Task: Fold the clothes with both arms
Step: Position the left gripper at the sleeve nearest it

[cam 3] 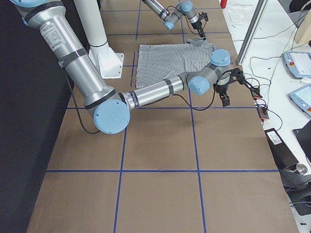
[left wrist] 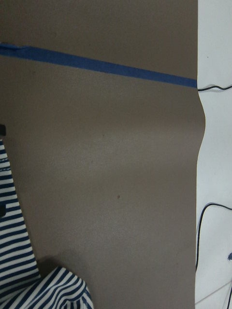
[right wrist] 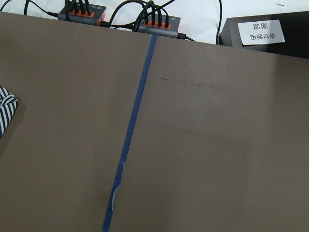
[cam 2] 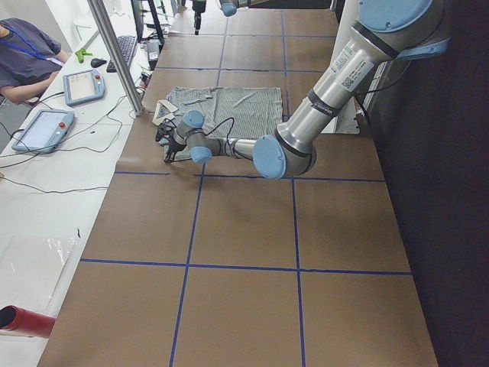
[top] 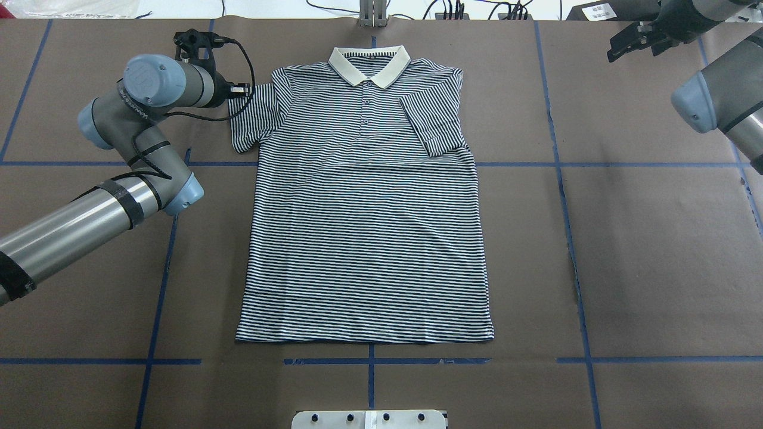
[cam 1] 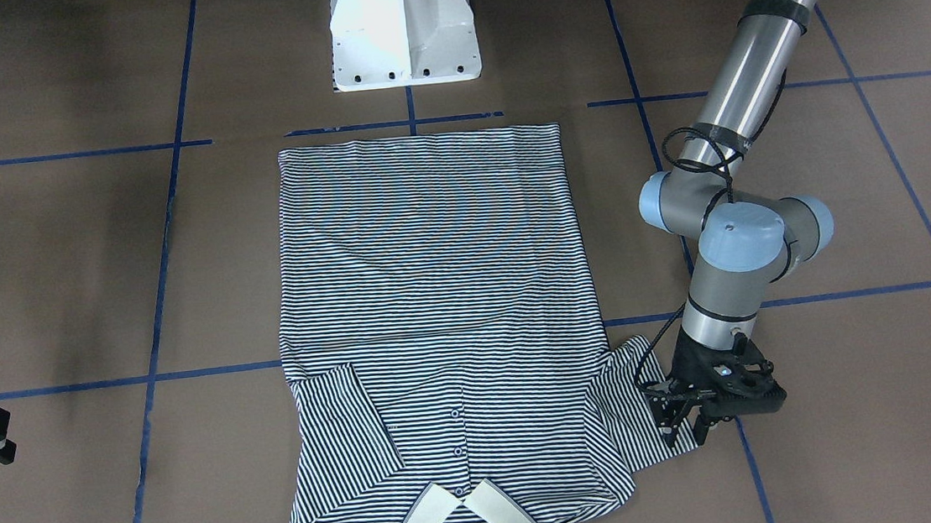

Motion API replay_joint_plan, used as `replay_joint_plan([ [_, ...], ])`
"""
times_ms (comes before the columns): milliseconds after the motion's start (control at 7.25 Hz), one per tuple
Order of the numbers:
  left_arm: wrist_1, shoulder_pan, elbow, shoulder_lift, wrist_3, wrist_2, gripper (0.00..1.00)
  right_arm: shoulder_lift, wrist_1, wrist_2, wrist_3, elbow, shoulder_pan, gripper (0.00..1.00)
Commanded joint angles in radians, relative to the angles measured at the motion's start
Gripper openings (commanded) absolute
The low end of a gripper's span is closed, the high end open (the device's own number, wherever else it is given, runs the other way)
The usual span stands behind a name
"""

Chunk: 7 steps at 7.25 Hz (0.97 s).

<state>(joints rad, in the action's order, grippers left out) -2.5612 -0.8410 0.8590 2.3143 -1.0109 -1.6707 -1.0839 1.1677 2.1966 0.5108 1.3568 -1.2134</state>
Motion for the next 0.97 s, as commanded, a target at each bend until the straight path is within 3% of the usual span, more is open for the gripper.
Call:
replay_joint_plan([
  [0, -0.013, 0.002, 0.000, -0.001, 0.000, -0.001, 0.00, -0.001, 0.001, 0.000, 0.000, -0.001, 0.000, 1.00],
  [276, -0.010, 0.002, 0.023, 0.000, -0.003, -0.001, 0.00, -0.001, 0.001, 0.000, 0.000, -0.001, 0.000, 1.00],
  [414, 0.031, 0.002, 0.081, 0.002, -0.005, -0.004, 0.00, -0.001, 0.000, 0.000, 0.000, -0.001, 0.000, 1.00],
  [689, 0.277, 0.025, 0.179, 0.075, -0.140, -0.006, 0.00, -0.001, 0.001, 0.000, 0.000, -0.001, 0.000, 1.00],
  [827, 0.371, 0.069, 0.176, 0.136, -0.190, 0.002, 0.00, -0.001, 0.001, -0.001, 0.000, -0.001, 0.000, 1.00],
])
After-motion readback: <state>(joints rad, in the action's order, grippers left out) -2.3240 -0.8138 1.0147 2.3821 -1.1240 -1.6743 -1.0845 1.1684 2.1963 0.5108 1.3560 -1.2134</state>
